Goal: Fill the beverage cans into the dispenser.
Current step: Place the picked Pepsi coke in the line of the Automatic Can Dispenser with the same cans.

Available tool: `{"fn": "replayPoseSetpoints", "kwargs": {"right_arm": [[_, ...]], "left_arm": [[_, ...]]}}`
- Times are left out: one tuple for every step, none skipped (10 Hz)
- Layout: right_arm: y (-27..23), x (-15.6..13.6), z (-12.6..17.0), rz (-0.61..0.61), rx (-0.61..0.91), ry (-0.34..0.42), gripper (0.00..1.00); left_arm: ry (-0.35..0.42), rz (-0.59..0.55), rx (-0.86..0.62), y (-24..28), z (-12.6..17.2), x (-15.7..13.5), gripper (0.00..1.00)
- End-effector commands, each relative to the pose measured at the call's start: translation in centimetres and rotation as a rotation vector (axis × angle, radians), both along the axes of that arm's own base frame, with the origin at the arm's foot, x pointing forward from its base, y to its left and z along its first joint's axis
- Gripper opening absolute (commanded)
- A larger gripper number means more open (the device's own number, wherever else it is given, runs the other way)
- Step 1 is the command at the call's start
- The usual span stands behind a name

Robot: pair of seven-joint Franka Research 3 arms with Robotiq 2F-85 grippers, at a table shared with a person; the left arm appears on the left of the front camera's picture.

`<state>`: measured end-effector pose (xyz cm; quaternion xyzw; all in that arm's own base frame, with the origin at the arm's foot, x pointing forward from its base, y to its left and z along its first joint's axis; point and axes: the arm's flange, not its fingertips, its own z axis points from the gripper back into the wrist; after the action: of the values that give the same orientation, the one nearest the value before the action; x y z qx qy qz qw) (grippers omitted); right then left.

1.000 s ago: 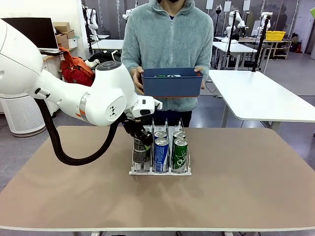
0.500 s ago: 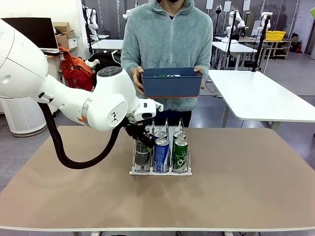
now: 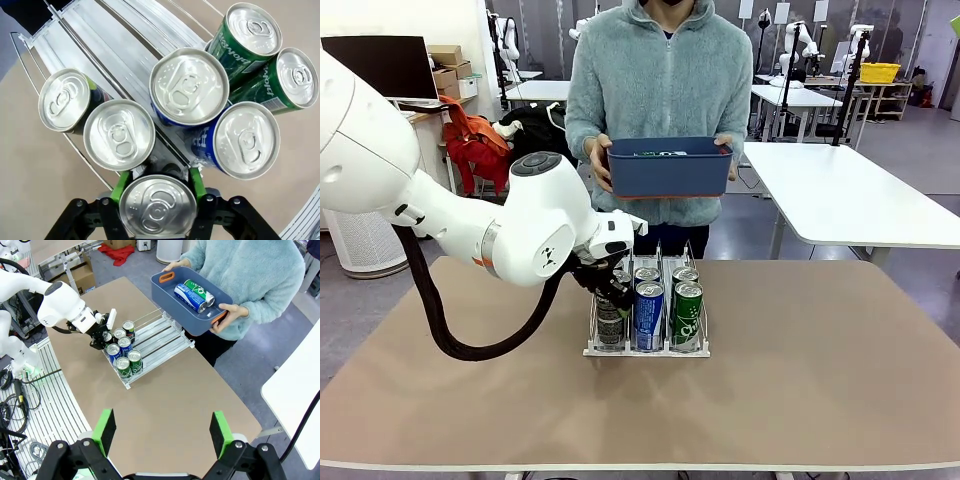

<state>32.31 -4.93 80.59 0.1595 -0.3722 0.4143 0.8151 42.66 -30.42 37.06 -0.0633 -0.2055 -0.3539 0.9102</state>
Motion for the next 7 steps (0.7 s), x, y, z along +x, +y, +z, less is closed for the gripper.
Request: {"fn": "replayPoseSetpoints", "kwargs": {"right_arm": [[0.1,-0.1,-0.2,0.003,-0.002,0.003,1.00],[0.1,-0.1,-0.2,0.003,-0.002,0.003,1.00],[0.1,-0.1,-0.2,0.003,-0.002,0.003,1.00],[0.1,-0.1,-0.2,0.003,-0.002,0.003,1.00],[0.1,-0.1,-0.2,0.003,-0.002,0.003,1.00],[0.1,-0.1,-0.2,0.003,-0.002,0.003,1.00],[0.1,-0.1,-0.2,0.003,-0.002,0.003,1.00]], "left_arm": [[0.007,-0.014,0.014,-0.4,0.5,0.2,0.58],[0.007,-0.014,0.014,-0.4,0.5,0.2,0.58],[0.001,-0.002,0.003,0.0,0.0,0.0,0.58],[0.012,-0.006,0.001,-0.2,-0.5,-0.2,0.58],[0.016,-0.012,0.002,-0.4,-1.0,-0.3,0.58],[0.025,-0.014,0.010,-0.2,-1.3,-0.6,0.58],[0.028,-0.014,0.011,-0.1,-1.5,-0.7,0.58]]}}
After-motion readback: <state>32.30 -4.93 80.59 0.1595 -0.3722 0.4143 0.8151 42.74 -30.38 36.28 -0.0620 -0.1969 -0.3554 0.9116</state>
